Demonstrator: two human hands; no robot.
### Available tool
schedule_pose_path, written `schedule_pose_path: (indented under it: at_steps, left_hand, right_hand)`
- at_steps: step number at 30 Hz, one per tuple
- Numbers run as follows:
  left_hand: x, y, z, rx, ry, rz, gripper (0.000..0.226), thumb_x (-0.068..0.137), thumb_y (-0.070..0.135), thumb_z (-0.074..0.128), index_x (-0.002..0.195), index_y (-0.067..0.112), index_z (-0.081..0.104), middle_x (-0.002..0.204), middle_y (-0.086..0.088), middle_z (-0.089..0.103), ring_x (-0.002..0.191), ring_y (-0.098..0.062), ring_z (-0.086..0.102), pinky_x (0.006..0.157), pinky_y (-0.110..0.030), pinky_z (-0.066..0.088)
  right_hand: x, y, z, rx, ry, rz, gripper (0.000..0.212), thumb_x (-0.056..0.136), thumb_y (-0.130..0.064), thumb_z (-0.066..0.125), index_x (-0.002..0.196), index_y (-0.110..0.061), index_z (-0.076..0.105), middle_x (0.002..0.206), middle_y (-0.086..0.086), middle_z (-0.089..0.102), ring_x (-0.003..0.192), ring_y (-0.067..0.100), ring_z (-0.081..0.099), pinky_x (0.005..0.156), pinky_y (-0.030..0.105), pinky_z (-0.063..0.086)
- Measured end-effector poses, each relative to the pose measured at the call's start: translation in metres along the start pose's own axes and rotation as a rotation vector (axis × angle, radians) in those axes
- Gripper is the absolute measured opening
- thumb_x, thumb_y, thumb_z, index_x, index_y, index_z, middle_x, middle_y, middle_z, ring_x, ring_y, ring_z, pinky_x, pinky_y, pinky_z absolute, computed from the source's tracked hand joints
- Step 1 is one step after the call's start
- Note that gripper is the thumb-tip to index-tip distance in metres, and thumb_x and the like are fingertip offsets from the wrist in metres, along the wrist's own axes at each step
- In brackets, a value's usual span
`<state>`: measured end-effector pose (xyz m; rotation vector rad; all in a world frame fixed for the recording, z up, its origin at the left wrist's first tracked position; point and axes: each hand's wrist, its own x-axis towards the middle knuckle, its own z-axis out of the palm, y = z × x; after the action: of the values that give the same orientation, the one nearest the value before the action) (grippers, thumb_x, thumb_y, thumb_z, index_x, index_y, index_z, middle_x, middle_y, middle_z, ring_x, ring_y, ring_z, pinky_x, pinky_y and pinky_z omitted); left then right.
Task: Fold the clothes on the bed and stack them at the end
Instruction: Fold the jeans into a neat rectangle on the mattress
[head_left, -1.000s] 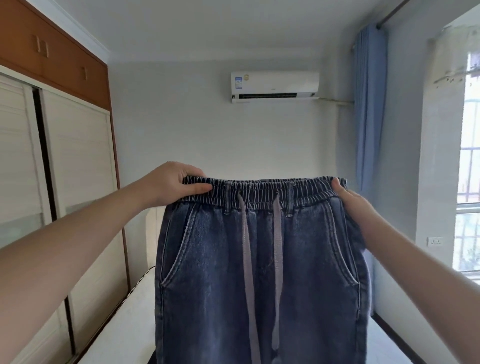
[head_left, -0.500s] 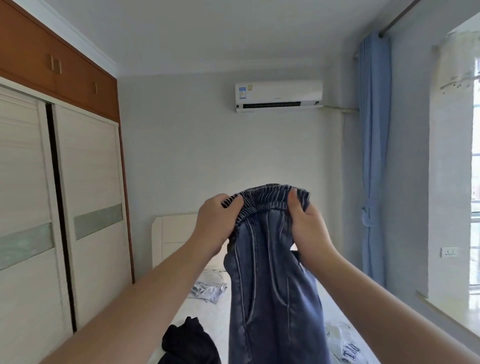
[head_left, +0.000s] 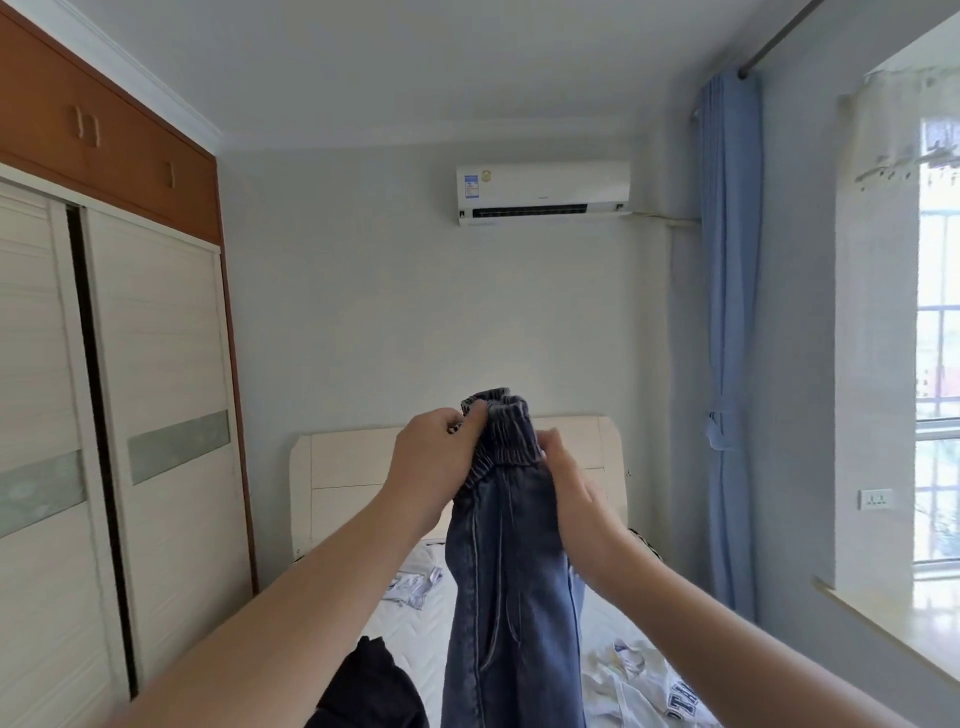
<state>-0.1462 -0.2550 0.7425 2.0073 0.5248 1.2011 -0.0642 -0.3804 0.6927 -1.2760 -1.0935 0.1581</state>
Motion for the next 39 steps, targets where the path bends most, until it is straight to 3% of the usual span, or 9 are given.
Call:
schedule_pose_path:
  at_steps: [6,12,18,24,28,32,35,37,39]
  left_hand:
    - [0.0,0.014,-0.013,-0.234,-0.172,-0.239,0.093,0.052,0.097,0.051,0.083,0.013,0.073,0.087,-0.007,0.074,0.09,-0.025,0.069,0.079,-0.041,0.053]
    - [0.004,0.011,-0.039,-0.16,-0.608,-0.191,0.056,0.08,0.051,0.072,0.109,0.003,0.067,0.101,-0.01,0.074,0.092,-0.022,0.071,0.082,-0.032,0.055]
    - [-0.008,0.007,-0.035,-0.05,-0.507,-0.228,0.003,0.086,0.01,0.059,0.087,0.009,0.061,0.073,-0.001,0.063,0.067,-0.015,0.057,0.067,-0.028,0.046]
    - [-0.013,0.001,-0.039,-0.109,-0.519,-0.27,0.009,0.091,0.019,0.057,0.085,0.013,0.06,0.073,-0.001,0.065,0.069,-0.015,0.06,0.066,-0.026,0.047]
    - [-0.013,-0.008,-0.038,-0.084,-0.564,-0.204,0.021,0.083,0.021,0.077,0.101,0.015,0.069,0.09,-0.001,0.077,0.083,-0.012,0.073,0.067,-0.02,0.054]
    - [-0.014,-0.017,-0.04,0.026,-0.461,-0.168,0.022,0.077,-0.002,0.071,0.088,0.017,0.066,0.068,0.006,0.071,0.062,-0.007,0.068,0.053,-0.017,0.051]
    - [-0.015,-0.024,-0.047,0.05,-0.449,-0.134,0.022,0.075,-0.005,0.067,0.09,0.011,0.067,0.076,-0.005,0.067,0.069,-0.018,0.061,0.065,-0.025,0.051]
    - [-0.018,-0.024,-0.053,0.05,-0.493,-0.087,0.025,0.073,-0.002,0.067,0.092,0.014,0.067,0.08,-0.007,0.066,0.071,-0.018,0.06,0.069,-0.03,0.05]
    - [-0.02,-0.021,-0.057,0.083,-0.549,-0.005,0.025,0.069,0.003,0.067,0.086,0.021,0.066,0.074,-0.001,0.065,0.065,-0.013,0.06,0.063,-0.025,0.05]
  right_hand:
    - [-0.007,0.011,-0.002,0.219,-0.236,0.025,0.049,0.106,-0.026,0.013,0.142,-0.036,0.045,0.158,-0.012,0.03,0.142,-0.001,0.029,0.12,0.028,0.022]
    - [-0.002,0.021,-0.009,0.256,-0.334,0.061,0.052,0.102,-0.021,0.02,0.15,-0.026,0.038,0.155,-0.015,0.036,0.141,-0.002,0.031,0.119,0.028,0.026]
    - [-0.011,0.033,-0.007,0.284,-0.267,0.096,0.035,0.094,-0.036,0.044,0.125,-0.034,0.059,0.131,-0.02,0.059,0.125,-0.004,0.052,0.096,0.012,0.044]
    - [-0.011,0.044,0.004,0.264,-0.425,0.12,0.059,0.097,-0.022,0.017,0.153,-0.034,0.027,0.159,-0.02,0.023,0.143,-0.003,0.026,0.121,0.029,0.019]
    - [-0.008,0.048,0.008,0.363,-0.38,0.101,0.058,0.093,-0.03,0.022,0.15,-0.031,0.035,0.157,-0.014,0.032,0.141,-0.002,0.032,0.12,0.029,0.023]
    - [-0.006,0.058,0.004,0.433,-0.375,0.088,0.056,0.096,-0.026,0.021,0.15,-0.02,0.036,0.153,-0.009,0.041,0.14,0.001,0.036,0.115,0.028,0.032]
    - [0.0,0.064,-0.003,0.286,-0.147,0.031,0.044,0.107,-0.026,0.017,0.136,-0.021,0.05,0.134,-0.001,0.062,0.127,0.008,0.054,0.101,0.031,0.044]
    - [0.005,0.067,-0.013,0.128,-0.029,0.014,0.036,0.106,-0.035,0.032,0.137,-0.026,0.047,0.133,-0.004,0.061,0.121,0.002,0.055,0.101,0.028,0.043]
    - [0.007,0.07,-0.022,0.118,-0.178,0.084,0.049,0.098,-0.041,0.051,0.142,-0.023,0.041,0.143,-0.001,0.053,0.127,0.006,0.052,0.103,0.026,0.044]
